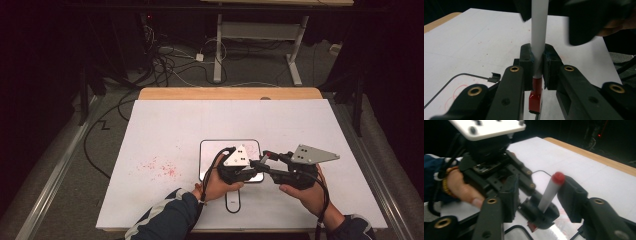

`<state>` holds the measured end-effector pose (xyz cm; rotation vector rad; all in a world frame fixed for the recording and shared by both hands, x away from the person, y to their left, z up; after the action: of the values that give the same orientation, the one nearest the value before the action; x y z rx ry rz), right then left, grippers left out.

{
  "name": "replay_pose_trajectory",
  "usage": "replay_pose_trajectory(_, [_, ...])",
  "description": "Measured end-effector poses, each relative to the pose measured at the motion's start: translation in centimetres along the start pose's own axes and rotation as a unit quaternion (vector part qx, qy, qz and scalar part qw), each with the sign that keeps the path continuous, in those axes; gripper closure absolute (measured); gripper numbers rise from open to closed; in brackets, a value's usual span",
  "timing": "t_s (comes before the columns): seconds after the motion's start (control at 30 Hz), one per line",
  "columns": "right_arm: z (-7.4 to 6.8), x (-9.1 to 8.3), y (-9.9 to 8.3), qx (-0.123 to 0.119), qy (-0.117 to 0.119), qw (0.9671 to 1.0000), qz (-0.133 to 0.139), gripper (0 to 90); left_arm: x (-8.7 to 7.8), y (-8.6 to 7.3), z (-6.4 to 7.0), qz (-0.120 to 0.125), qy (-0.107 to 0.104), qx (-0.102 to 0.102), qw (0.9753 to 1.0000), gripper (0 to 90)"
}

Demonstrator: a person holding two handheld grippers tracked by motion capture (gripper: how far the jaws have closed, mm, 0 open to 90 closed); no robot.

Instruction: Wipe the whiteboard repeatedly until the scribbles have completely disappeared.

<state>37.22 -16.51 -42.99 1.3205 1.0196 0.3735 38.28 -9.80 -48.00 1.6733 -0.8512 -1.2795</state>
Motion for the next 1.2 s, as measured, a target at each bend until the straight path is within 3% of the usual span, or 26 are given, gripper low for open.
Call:
replay_pose_trajectory(0.17, [0.1, 0.5, 0.1, 0.002, -0.005, 1.0, 0.007, 71.6, -0.2, -0.3, -0.2, 0.007, 0.008, -0.015, 0.9998, 78.2])
replay_pose_trajectory(0.33, [-0.1, 1.4, 0.1, -0.001, -0.01, 0.9999, 0.005, 80.7, -0.3, -0.4, -0.2, 0.001, 0.016, -0.014, 0.9998, 78.2])
replay_pose_trajectory(0.5, [0.0, 2.1, 0.4, -0.002, -0.006, 0.9999, 0.008, 81.0, -0.9, -0.7, -0.8, -0.003, 0.029, -0.019, 0.9994, 77.7])
replay_pose_trajectory(0.63, [0.3, 2.8, 0.8, -0.02, -0.022, 0.9996, 0.0, 81.2, -2.9, -1.5, -2.0, -0.031, 0.06, -0.034, 0.9971, 52.4])
replay_pose_trajectory(0.7, [0.7, 3.4, 0.5, -0.027, -0.029, 0.9992, -0.01, 81.3, -4.8, -2.4, -2.7, -0.052, 0.098, -0.033, 0.9933, 39.1])
replay_pose_trajectory(0.8, [1.3, 4.4, -0.3, -0.031, -0.029, 0.9988, -0.024, 81.3, -8.4, -4.2, -2.8, -0.075, 0.142, -0.03, 0.9865, 29.0])
replay_pose_trajectory(0.87, [1.7, 5.1, -1.0, -0.034, -0.032, 0.9983, -0.035, 81.3, -10.3, -5.4, -2.5, -0.084, 0.163, -0.022, 0.9828, 26.6])
replay_pose_trajectory(0.93, [2.1, 5.7, -1.2, -0.032, -0.028, 0.9987, -0.03, 81.5, -12.6, -6.8, -2.0, -0.093, 0.183, -0.026, 0.9783, 25.5])
replay_pose_trajectory(1.0, [2.4, 6.1, -1.0, -0.047, -0.033, 0.998, -0.028, 81.6, -14.8, -8.1, -1.5, -0.102, 0.21, -0.036, 0.9718, 24.5])
replay_pose_trajectory(1.17, [3.9, 8.3, 0.0, -0.056, -0.044, 0.9974, -0.009, 81.6, -18.1, -10.6, 0.1, -0.1, 0.237, -0.067, 0.9639, 24.4])
replay_pose_trajectory(1.2, [4.4, 8.7, 0.2, -0.052, -0.048, 0.9975, -0.006, 81.6, -18.5, -10.9, 0.4, -0.102, 0.238, -0.068, 0.9636, 24.3])
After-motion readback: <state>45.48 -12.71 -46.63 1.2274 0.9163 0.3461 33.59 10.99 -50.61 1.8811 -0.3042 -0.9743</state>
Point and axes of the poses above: each handheld gripper's, and its own axes: x roughly forward along the jaws, y roughly out of its top, z roughly to its right, the point moved 9 cm from there along x, roughly forward along the jaws, and after that the axes turned 7 degrees about x, right-handed, at the moved point
